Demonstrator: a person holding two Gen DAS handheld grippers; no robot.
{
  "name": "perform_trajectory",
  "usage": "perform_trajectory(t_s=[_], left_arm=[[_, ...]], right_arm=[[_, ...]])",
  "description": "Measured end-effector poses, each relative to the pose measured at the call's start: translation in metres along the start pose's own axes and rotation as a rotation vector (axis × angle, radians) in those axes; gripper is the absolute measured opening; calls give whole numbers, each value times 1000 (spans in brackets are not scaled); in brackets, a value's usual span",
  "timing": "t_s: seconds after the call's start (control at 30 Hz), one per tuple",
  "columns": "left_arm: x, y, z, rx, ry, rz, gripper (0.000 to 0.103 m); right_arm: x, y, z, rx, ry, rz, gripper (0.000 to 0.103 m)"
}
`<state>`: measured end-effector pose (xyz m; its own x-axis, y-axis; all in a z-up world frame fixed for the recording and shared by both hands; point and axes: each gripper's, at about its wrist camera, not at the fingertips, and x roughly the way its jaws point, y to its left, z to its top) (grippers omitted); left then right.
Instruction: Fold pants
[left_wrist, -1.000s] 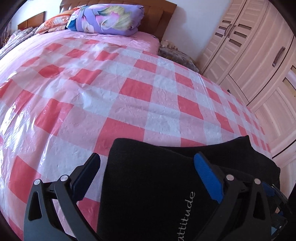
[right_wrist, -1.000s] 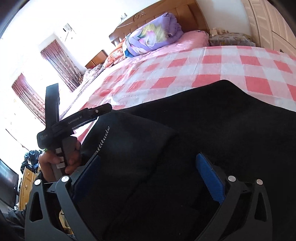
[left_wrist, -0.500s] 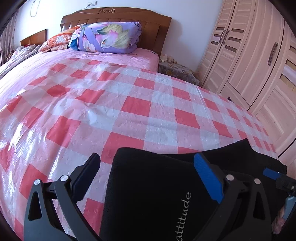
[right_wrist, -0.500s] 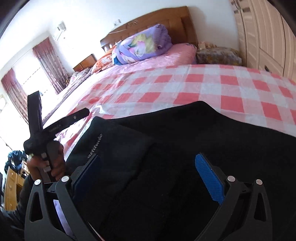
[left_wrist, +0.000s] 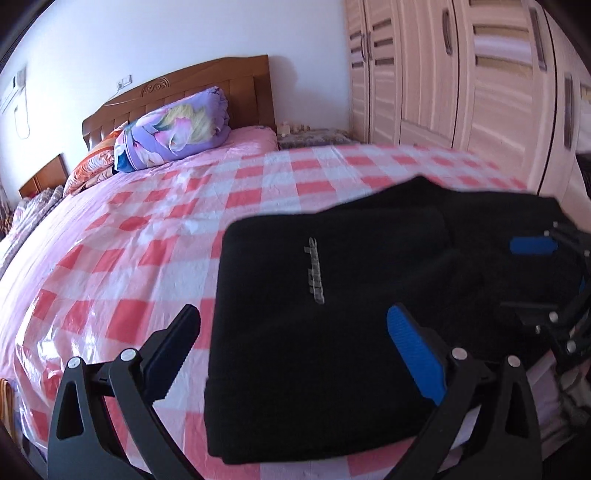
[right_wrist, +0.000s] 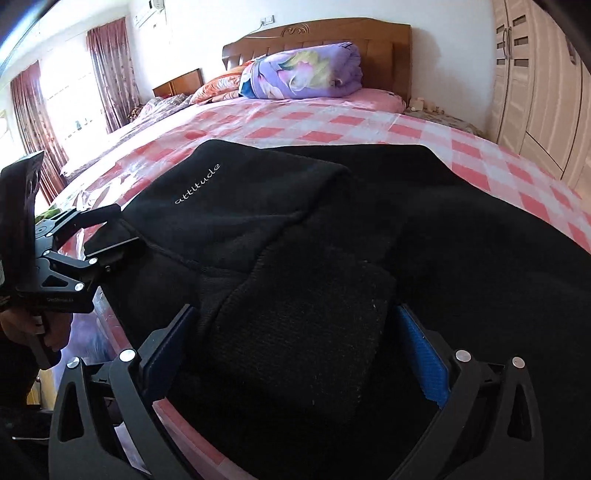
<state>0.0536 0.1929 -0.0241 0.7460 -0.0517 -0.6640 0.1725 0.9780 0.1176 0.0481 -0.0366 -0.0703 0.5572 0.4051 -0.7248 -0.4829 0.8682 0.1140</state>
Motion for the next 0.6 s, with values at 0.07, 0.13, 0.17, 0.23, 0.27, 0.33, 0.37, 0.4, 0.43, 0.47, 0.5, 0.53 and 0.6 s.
perform_trajectory(t_s=[0.07,0.13,0.17,0.23,0.27,0.33,0.37,0.4,0.43,0.47,0.5,0.53,0.6], left_arm=[[11,4,-18,-24,14,-19,102],[9,14,-25,-80,-9,-64,102],[9,13,-24,-76,-5,-60,102],[7,8,-18,-55,14,-28,102],[3,4,-16,-44,15,-7,102],[-5,-5,-13,2,0,16,101],[-4,-9,-14,22,6,37,101],[-2,-11,-15,30,14,48,102],[0,-9,-15,8,19,40,102],[1,-6,-13,-21,42,28,101],[2,-4,-9,-41,71,25,101],[-1,-5,-2,-41,81,38,101],[-17,-13,12,-9,18,53,101]], right_arm=[[-3,3,4,0,19,-18,99],[-13,11,9,-16,-10,-43,99],[-18,13,8,-34,-31,-44,99],[-18,15,2,-57,-20,-23,99],[-11,12,-4,-50,18,-9,99],[-14,4,-13,-28,1,37,99],[-17,0,-15,-21,17,28,99],[-20,-5,-16,-4,44,23,99],[-29,-14,-19,19,32,24,99],[-42,-25,-22,49,-8,11,99],[-50,-33,-26,75,-30,-2,99],[-61,-49,-30,124,-55,-34,99],[-79,-78,-40,219,-91,-121,99]])
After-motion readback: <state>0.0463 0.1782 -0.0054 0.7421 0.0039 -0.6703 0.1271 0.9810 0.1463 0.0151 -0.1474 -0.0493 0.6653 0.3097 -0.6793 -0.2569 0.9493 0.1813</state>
